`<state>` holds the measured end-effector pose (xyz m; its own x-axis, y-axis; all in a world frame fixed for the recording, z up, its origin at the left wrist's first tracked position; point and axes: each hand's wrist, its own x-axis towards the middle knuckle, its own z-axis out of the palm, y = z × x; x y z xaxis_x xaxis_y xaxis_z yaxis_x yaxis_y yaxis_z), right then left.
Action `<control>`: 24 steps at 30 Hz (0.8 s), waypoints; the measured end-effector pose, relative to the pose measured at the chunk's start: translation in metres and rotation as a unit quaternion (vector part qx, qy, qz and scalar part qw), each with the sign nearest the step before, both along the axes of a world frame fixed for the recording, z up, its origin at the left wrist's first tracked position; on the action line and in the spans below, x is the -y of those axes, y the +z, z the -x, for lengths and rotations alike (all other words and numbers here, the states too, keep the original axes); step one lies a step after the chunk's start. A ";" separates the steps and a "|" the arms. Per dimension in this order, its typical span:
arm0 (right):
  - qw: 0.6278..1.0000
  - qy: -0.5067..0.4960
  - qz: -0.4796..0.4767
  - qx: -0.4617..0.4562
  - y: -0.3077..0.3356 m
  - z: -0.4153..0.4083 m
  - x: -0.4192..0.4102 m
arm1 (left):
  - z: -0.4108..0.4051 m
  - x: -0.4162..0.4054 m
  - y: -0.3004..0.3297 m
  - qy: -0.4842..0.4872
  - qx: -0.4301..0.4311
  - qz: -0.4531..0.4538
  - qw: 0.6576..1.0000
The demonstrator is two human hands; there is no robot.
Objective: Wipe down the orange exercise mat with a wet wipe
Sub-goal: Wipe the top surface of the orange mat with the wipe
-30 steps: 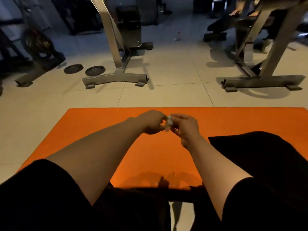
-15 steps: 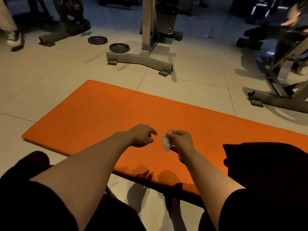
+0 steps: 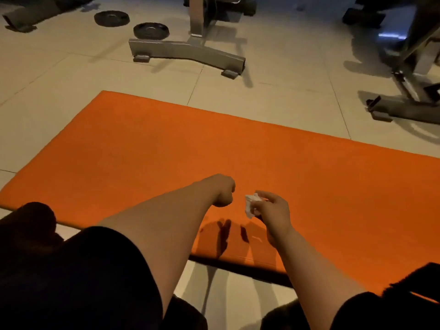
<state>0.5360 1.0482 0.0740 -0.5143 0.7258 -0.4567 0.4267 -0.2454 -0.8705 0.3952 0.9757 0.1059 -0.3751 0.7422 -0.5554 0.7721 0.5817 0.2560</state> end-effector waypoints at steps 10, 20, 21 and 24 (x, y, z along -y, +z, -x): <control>0.970 -0.009 -0.198 0.140 -0.122 0.062 -0.020 | 0.063 -0.046 -0.103 -0.051 -0.021 0.052 0.997; 0.852 0.090 -0.502 0.121 -0.190 0.096 -0.044 | 0.087 -0.043 -0.188 0.027 -0.066 -0.170 0.983; 0.828 0.142 -0.534 0.094 -0.192 0.098 -0.044 | 0.092 -0.045 -0.193 0.025 -0.078 -0.188 0.979; 0.767 0.212 -0.598 0.096 -0.191 0.109 -0.080 | 0.114 -0.055 -0.204 0.016 -0.125 -0.223 0.967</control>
<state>0.4267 1.1284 -0.1170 -0.8268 0.4703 0.3085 0.3951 0.8761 -0.2765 0.2811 1.0305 -0.0985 -0.4826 0.8729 -0.0716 0.8262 0.4808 0.2937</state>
